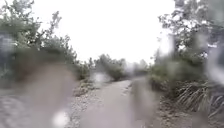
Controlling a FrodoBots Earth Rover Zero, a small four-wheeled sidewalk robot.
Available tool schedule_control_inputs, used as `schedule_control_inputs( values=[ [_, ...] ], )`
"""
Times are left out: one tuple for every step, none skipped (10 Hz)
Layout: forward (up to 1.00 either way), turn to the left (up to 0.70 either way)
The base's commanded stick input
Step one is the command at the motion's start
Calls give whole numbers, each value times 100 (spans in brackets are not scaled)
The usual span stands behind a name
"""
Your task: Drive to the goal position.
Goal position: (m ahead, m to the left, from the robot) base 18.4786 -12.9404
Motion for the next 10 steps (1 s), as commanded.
schedule_control_inputs(
  values=[
    [45,0],
    [45,0],
    [45,0],
    [45,0],
    [45,0],
    [45,0],
    [45,0],
    [45,0],
    [45,0],
    [45,0]
  ],
)
